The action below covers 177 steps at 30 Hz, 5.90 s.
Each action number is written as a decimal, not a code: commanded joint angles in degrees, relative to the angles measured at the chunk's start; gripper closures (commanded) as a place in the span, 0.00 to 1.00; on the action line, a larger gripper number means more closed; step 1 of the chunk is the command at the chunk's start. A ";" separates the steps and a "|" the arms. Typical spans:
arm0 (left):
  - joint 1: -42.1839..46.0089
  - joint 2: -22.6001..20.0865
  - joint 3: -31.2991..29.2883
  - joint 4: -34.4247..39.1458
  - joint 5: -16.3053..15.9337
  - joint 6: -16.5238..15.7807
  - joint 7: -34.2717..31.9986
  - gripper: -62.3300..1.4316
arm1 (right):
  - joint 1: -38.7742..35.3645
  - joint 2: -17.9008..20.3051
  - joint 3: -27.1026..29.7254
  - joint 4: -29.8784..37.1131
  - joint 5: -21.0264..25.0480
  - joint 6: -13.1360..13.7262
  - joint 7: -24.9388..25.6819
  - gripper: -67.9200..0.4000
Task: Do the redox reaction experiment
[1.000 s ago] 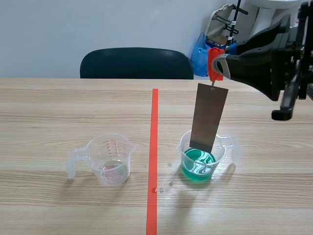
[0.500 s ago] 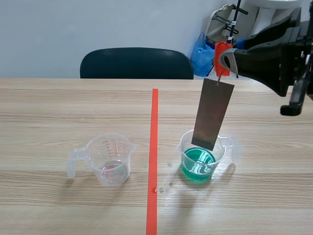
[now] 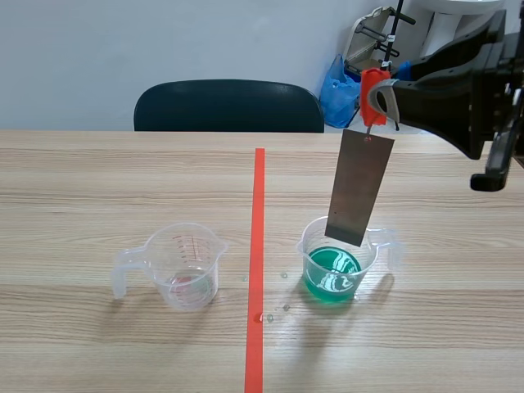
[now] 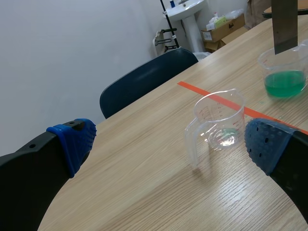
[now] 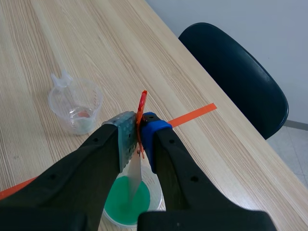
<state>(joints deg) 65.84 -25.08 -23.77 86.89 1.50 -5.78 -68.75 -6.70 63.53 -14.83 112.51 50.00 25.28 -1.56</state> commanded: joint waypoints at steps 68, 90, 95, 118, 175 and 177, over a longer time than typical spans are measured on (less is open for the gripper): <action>0.02 0.11 -0.70 1.07 -0.39 0.09 -0.63 0.00 | 0.68 0.92 1.05 0.96 0.83 -0.20 0.87 0.98; 0.02 0.11 -0.70 1.07 -0.39 0.09 -0.63 0.00 | 0.68 0.92 1.05 0.96 0.83 -0.20 0.87 0.98; 0.02 0.11 -0.70 1.07 -0.39 0.09 -0.63 0.00 | 0.68 0.92 1.05 0.96 0.83 -0.20 0.87 0.98; 0.02 -5.44 -0.68 1.07 -3.58 -2.89 -0.37 0.50 | 0.68 0.92 1.05 0.96 0.83 -0.20 0.87 0.98; -79.36 7.04 70.27 -20.52 -28.04 -14.93 49.35 0.94 | 0.68 0.92 1.05 0.96 0.83 -0.20 0.85 0.98; -79.36 7.15 70.27 -20.52 -28.06 -14.86 49.35 0.94 | 0.68 0.92 1.05 0.96 0.83 -0.20 0.85 0.98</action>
<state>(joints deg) -13.47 -18.11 46.85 65.23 -26.06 -20.58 -18.63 -6.70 63.53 -14.83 112.51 50.22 25.28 -1.54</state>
